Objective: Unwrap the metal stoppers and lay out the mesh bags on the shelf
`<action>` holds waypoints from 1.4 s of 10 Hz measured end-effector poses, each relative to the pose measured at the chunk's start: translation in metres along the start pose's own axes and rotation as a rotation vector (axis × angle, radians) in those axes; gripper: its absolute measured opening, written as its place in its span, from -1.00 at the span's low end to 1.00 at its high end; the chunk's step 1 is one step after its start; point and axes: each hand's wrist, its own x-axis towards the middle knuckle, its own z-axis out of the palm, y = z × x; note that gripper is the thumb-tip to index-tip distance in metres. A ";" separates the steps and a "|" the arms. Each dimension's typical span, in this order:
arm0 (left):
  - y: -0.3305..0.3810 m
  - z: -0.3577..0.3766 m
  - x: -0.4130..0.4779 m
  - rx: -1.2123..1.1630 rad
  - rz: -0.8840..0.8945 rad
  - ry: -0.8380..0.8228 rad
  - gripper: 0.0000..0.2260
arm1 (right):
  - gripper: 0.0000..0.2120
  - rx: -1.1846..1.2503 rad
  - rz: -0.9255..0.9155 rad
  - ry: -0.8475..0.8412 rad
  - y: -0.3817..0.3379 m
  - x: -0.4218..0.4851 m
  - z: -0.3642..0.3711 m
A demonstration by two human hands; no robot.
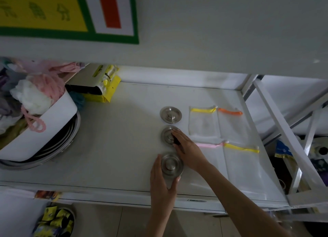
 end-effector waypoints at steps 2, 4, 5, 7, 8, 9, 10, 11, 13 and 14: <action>0.001 0.000 -0.001 0.028 -0.016 -0.002 -0.27 | -0.52 -0.009 -0.004 0.003 0.000 -0.001 -0.001; 0.002 0.000 -0.002 0.045 -0.020 -0.008 -0.27 | -0.53 -0.002 -0.012 0.014 -0.002 -0.002 0.000; 0.002 0.000 -0.001 0.042 -0.020 -0.010 -0.26 | -0.52 -0.002 -0.007 0.011 -0.002 -0.001 0.000; 0.002 0.000 -0.002 0.034 -0.028 -0.022 -0.26 | -0.53 -0.004 -0.005 0.006 -0.003 -0.002 -0.001; 0.002 0.000 -0.002 0.044 -0.026 -0.024 -0.26 | -0.53 -0.005 0.002 0.004 -0.003 -0.002 -0.001; 0.000 0.001 -0.001 0.050 -0.003 -0.021 -0.27 | -0.53 -0.005 0.009 0.000 -0.003 -0.001 -0.001; -0.001 0.001 0.000 0.041 0.036 -0.043 -0.26 | -0.53 -0.058 -0.008 0.001 -0.005 -0.001 -0.002; -0.005 0.002 0.001 0.051 0.065 -0.055 -0.25 | -0.52 -0.092 -0.034 0.015 -0.005 -0.002 -0.001; -0.004 -0.007 0.009 0.029 0.029 -0.102 -0.33 | -0.51 -0.065 -0.008 0.046 -0.013 -0.022 -0.019; -0.002 -0.024 0.018 0.149 0.025 -0.143 -0.35 | -0.55 -0.073 0.068 0.049 -0.010 -0.043 -0.035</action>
